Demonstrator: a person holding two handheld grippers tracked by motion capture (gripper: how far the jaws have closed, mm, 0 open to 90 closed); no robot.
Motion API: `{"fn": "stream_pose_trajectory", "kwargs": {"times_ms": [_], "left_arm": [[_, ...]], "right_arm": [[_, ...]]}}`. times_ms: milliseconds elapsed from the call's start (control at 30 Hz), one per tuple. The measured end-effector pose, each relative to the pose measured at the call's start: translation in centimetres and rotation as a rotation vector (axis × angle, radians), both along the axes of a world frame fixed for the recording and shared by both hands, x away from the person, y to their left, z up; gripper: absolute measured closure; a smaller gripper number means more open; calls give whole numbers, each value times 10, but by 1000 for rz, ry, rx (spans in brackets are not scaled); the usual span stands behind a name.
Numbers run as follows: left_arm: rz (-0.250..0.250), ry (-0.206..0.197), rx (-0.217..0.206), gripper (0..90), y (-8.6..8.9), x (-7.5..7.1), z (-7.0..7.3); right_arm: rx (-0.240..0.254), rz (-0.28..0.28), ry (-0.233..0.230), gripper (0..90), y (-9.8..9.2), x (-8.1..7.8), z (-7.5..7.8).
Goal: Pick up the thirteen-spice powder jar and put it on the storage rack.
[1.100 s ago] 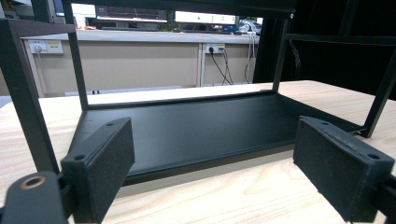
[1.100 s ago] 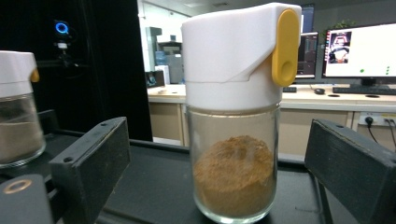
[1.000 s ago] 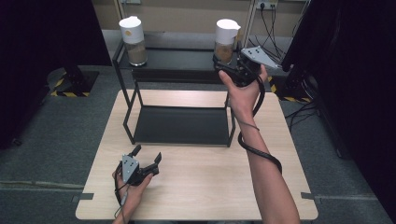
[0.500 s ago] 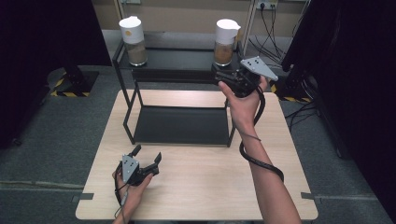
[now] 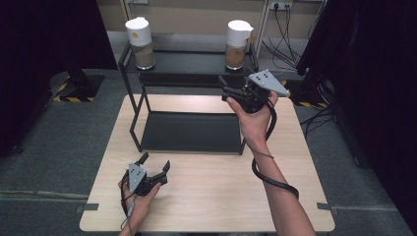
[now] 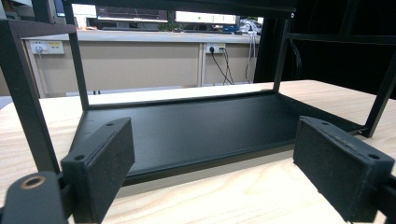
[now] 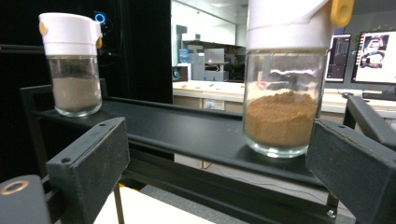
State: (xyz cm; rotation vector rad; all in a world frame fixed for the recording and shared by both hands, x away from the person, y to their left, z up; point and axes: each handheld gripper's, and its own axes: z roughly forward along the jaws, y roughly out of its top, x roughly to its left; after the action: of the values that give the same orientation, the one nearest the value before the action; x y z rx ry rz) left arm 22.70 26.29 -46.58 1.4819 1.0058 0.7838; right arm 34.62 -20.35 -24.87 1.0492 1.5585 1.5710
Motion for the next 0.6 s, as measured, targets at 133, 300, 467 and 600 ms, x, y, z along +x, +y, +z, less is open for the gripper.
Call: {"fn": "stream_pose_trajectory", "kwargs": {"times_ms": [133,300,467,600], "left_arm": [[0,0,0,121,0,0,0],[1,0,-1,121,0,0,0],[2,0,-3,121,0,0,0],[3,0,-5,121,0,0,0]], "right_arm": [[-3,7,4,63,0,-4,-4],[-8,14,8,63,-1,-8,-10],[-17,19,14,64,-2,-11,-16],[-35,26,10,63,-1,-15,-24]]}}
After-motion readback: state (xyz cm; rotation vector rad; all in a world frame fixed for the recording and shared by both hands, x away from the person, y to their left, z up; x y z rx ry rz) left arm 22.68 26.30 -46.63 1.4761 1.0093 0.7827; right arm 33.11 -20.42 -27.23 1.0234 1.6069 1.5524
